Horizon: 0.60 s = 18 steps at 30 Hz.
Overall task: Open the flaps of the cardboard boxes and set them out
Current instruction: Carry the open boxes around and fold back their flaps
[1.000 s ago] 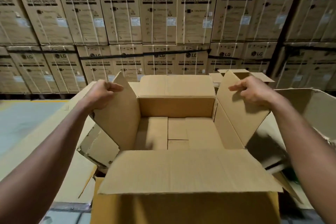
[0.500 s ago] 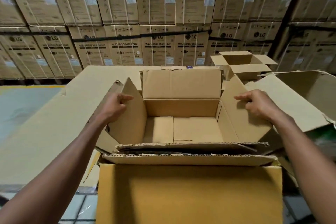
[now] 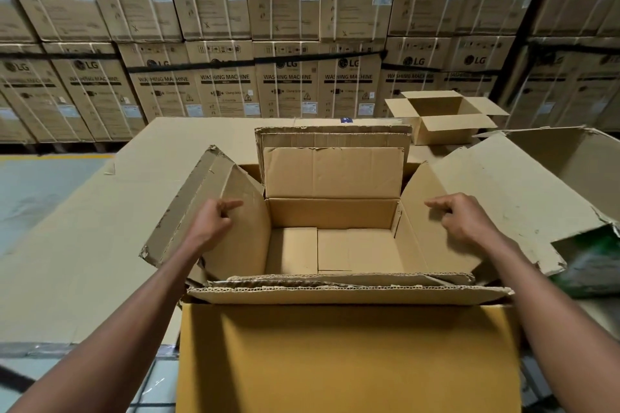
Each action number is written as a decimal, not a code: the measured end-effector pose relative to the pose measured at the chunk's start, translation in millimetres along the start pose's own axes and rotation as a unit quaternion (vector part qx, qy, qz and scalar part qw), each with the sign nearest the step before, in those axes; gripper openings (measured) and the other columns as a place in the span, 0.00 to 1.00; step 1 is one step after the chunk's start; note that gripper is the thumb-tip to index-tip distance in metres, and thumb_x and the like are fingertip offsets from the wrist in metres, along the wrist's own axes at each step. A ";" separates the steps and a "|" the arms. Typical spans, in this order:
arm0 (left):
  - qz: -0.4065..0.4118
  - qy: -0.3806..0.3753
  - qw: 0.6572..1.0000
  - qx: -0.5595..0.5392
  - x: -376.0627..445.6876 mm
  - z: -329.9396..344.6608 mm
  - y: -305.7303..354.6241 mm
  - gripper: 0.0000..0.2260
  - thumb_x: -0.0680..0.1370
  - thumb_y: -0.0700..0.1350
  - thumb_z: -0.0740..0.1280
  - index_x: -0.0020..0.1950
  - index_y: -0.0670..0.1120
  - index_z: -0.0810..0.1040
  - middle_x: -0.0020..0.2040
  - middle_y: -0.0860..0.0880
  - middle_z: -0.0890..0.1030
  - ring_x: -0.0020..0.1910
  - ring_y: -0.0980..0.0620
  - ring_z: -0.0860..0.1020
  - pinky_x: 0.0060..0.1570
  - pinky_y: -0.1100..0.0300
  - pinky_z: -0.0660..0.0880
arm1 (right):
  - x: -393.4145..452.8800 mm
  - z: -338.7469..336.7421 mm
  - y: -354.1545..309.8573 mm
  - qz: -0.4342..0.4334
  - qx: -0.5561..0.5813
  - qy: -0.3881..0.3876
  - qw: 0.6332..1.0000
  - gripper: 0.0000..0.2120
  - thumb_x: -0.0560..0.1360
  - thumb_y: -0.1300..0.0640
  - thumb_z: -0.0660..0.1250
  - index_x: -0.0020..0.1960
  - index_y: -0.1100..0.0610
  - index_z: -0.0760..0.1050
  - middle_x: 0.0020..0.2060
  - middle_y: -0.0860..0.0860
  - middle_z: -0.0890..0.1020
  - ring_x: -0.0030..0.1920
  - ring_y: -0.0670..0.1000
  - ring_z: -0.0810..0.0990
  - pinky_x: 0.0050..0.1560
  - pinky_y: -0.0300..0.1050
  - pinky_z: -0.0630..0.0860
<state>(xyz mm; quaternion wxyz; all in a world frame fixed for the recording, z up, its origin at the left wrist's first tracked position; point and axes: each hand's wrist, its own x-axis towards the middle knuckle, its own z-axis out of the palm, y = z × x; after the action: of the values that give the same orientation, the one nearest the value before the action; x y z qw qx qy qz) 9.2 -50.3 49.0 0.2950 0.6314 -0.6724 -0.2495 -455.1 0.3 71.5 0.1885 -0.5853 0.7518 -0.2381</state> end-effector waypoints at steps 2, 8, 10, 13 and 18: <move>-0.003 0.001 1.000 -0.001 2.6 0.5 -2.0 0.25 0.74 0.24 0.60 0.68 0.40 0.77 0.69 0.43 0.77 0.71 0.46 0.73 0.70 0.52 0.71 | 3.0 -1.0 1.7 0.008 0.008 0.001 1.000 0.27 0.74 0.76 0.60 0.68 0.56 0.77 0.68 0.53 0.78 0.70 0.53 0.73 0.72 0.52 0.69; -0.013 -0.001 1.000 -0.007 13.0 2.0 -3.0 0.26 0.74 0.24 0.59 0.69 0.40 0.77 0.68 0.42 0.78 0.70 0.46 0.74 0.68 0.53 0.72 | 6.4 -10.8 14.7 0.030 0.032 0.002 0.999 0.27 0.75 0.76 0.59 0.68 0.56 0.76 0.65 0.51 0.80 0.69 0.51 0.74 0.72 0.53 0.69; -0.019 -0.004 1.000 -0.003 15.4 1.6 -5.7 0.26 0.74 0.24 0.59 0.69 0.40 0.77 0.68 0.43 0.78 0.69 0.47 0.75 0.67 0.56 0.71 | 7.3 -13.4 20.1 0.036 0.037 -0.004 0.999 0.26 0.76 0.76 0.58 0.68 0.57 0.76 0.65 0.51 0.80 0.68 0.50 0.75 0.72 0.51 0.68; -0.025 -0.006 1.000 -0.005 17.7 0.9 -9.4 0.25 0.75 0.25 0.59 0.69 0.41 0.77 0.67 0.43 0.79 0.68 0.46 0.75 0.64 0.56 0.72 | 8.9 -16.4 26.2 0.033 0.036 -0.008 0.999 0.24 0.77 0.75 0.59 0.67 0.58 0.77 0.64 0.52 0.81 0.67 0.49 0.76 0.71 0.48 0.67; -0.014 -0.002 1.000 -0.013 16.9 1.9 -7.6 0.26 0.74 0.25 0.58 0.70 0.41 0.77 0.68 0.44 0.78 0.68 0.48 0.74 0.65 0.59 0.70 | 9.7 -17.4 27.2 0.026 0.048 -0.014 0.998 0.24 0.77 0.75 0.58 0.67 0.58 0.77 0.64 0.52 0.81 0.67 0.49 0.76 0.70 0.46 0.66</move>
<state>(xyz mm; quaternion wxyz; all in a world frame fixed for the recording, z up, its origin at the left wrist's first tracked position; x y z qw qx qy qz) 12.7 -67.8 43.7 0.2982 0.6368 -0.6605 -0.2633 -488.8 -1.2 69.9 0.2328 -0.5588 0.7520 -0.2608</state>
